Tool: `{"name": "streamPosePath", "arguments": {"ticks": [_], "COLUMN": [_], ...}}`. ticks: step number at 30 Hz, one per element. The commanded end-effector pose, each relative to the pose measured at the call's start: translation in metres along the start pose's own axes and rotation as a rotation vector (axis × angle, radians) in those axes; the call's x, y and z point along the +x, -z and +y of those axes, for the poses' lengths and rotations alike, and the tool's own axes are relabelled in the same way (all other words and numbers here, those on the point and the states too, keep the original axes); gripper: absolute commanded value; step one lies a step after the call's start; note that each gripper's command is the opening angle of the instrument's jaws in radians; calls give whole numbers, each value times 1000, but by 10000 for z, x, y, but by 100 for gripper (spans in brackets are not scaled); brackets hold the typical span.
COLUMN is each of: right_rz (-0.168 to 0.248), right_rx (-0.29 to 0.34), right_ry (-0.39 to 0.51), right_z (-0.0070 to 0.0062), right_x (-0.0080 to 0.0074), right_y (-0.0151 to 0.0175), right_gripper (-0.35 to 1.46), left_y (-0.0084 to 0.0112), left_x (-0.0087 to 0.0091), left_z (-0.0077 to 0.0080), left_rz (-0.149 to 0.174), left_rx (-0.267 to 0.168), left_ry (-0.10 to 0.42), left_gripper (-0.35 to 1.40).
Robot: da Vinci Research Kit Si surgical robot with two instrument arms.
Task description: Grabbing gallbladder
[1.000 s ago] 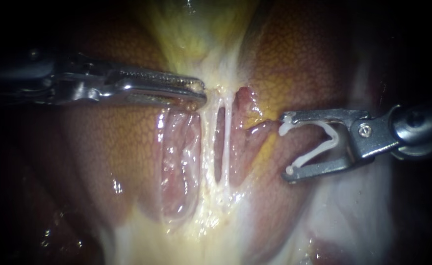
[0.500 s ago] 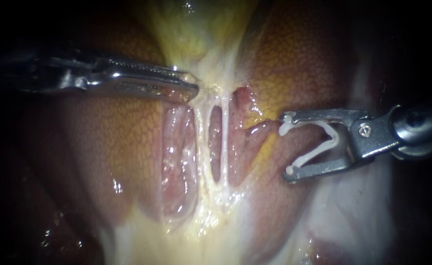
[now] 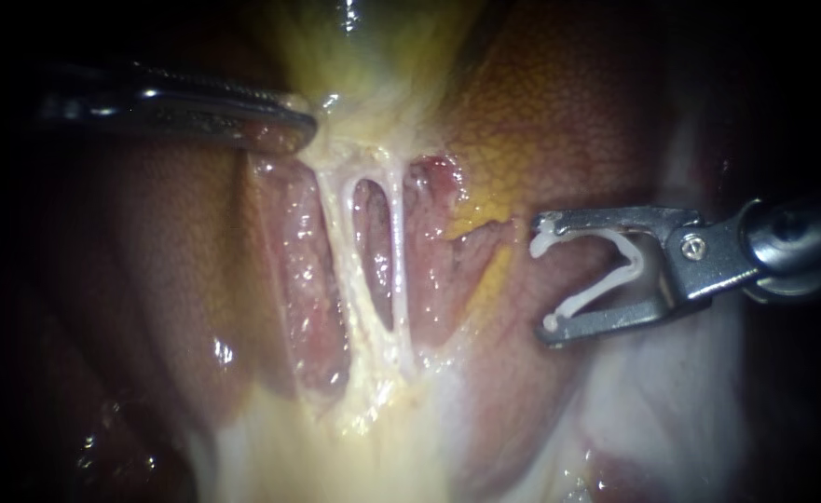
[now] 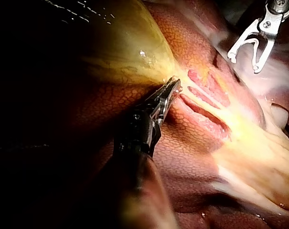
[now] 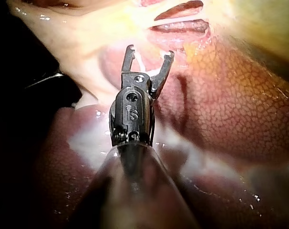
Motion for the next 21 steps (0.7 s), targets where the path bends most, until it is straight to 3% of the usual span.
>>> {"name": "streamPosePath", "arguments": {"ticks": [1, 21], "right_rz": [0, 0], "right_rx": [0, 0], "right_ry": [0, 0], "right_z": [0, 0], "right_x": [0, 0], "right_y": [0, 0], "right_gripper": [57, 57], "left_y": [3, 7], "left_x": [-1, -4], "left_z": [1, 1], "left_rz": [-4, -7], "left_rx": [-4, -8], "left_ry": [2, 6], "left_gripper": [-35, -35]}}
